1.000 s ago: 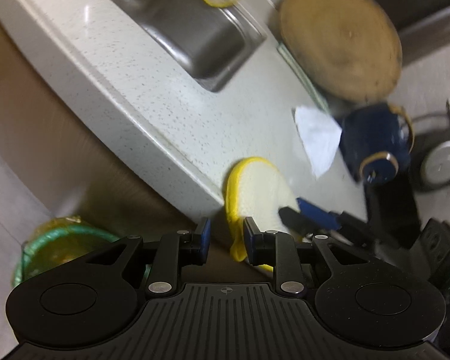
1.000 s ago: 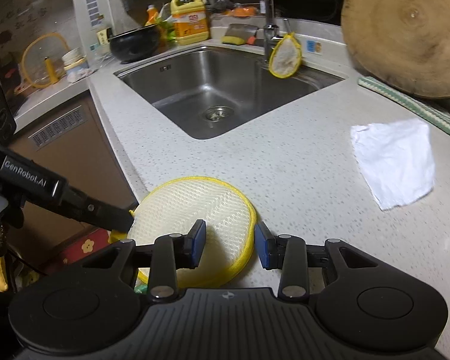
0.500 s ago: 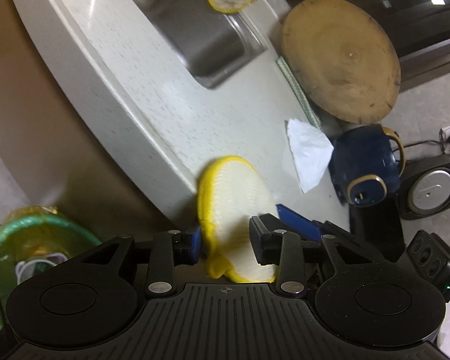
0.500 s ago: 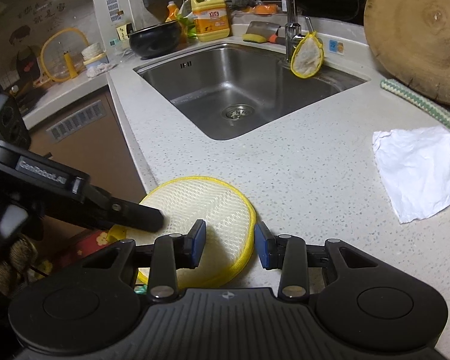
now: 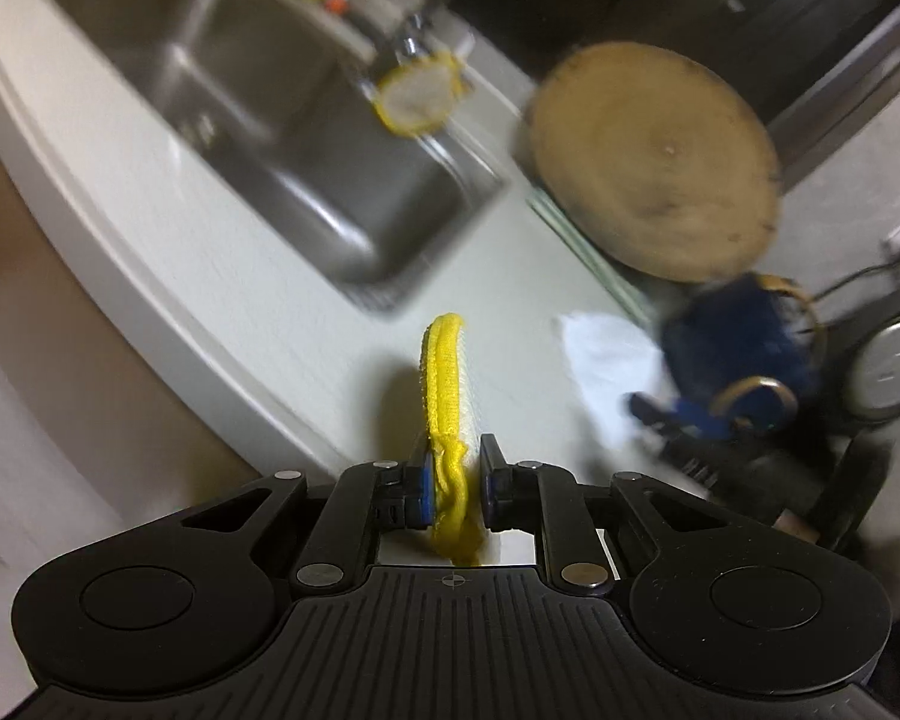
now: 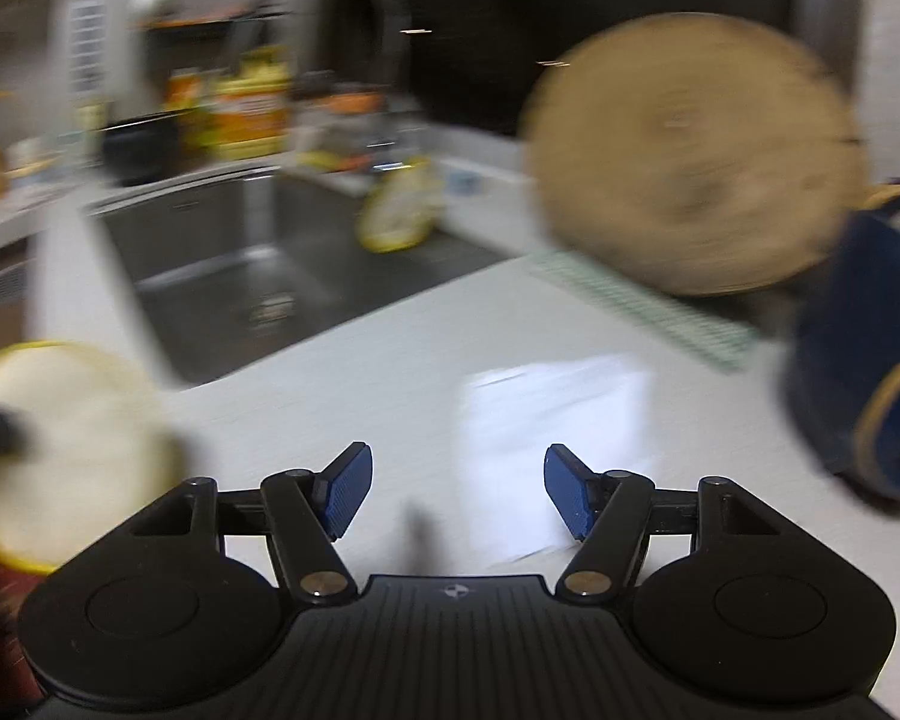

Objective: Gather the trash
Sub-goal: 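Lift the scrubber with the left gripper while the right gripper grasps the white tissue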

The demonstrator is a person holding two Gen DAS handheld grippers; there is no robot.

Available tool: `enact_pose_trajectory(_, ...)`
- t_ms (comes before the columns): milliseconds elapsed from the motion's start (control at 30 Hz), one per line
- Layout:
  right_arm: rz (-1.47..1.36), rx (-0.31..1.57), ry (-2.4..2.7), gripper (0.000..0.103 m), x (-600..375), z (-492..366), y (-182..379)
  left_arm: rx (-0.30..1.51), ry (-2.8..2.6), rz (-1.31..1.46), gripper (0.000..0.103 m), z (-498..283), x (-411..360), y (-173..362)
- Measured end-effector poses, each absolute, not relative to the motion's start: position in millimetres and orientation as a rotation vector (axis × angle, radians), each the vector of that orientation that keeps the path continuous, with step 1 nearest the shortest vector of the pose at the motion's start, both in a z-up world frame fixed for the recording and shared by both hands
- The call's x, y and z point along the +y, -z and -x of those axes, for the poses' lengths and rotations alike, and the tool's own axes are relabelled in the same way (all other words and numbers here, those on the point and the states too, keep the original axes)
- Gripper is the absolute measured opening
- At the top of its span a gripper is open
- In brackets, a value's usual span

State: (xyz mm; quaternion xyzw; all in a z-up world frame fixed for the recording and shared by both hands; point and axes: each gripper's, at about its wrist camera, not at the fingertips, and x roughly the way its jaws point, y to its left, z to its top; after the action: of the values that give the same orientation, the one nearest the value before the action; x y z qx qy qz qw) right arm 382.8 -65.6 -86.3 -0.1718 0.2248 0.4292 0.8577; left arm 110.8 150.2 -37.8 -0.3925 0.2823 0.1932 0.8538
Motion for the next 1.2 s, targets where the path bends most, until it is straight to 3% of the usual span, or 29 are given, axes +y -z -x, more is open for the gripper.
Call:
enact_pose_trajectory(333, 0.294, 0.616, -0.809, 0.066, -45, -453, 109, 0.548, -0.522, 0.704, 0.018, -107, 154, 1)
enact_pose_trajectory(367, 0.282, 0.636, -0.826, 0.057, -43, -454, 109, 0.549, -0.519, 0.701, 0.018, -105, 154, 2)
enact_pose_trajectory(400, 0.265, 0.659, -0.844, 0.036, -44, -453, 110, 0.549, -0.512, 0.701, 0.018, -105, 155, 3)
enact_pose_trajectory(467, 0.235, 0.694, -0.878, 0.008, -49, -451, 108, 0.547, -0.497, 0.702, 0.018, -101, 156, 7)
enact_pose_trajectory(500, 0.225, 0.690, -0.885, 0.006, -52, -448, 105, 0.548, -0.488, 0.706, 0.018, -99, 158, 9)
enact_pose_trajectory(933, 0.165, 0.549, -0.914, 0.003, -126, -293, 36, 0.541, -0.198, 0.630, 0.018, -78, 196, 18)
enact_pose_trajectory(1200, 0.203, 0.731, -0.954, 0.003, -110, -163, 80, 0.780, 0.077, 0.632, 0.018, -36, 222, 78)
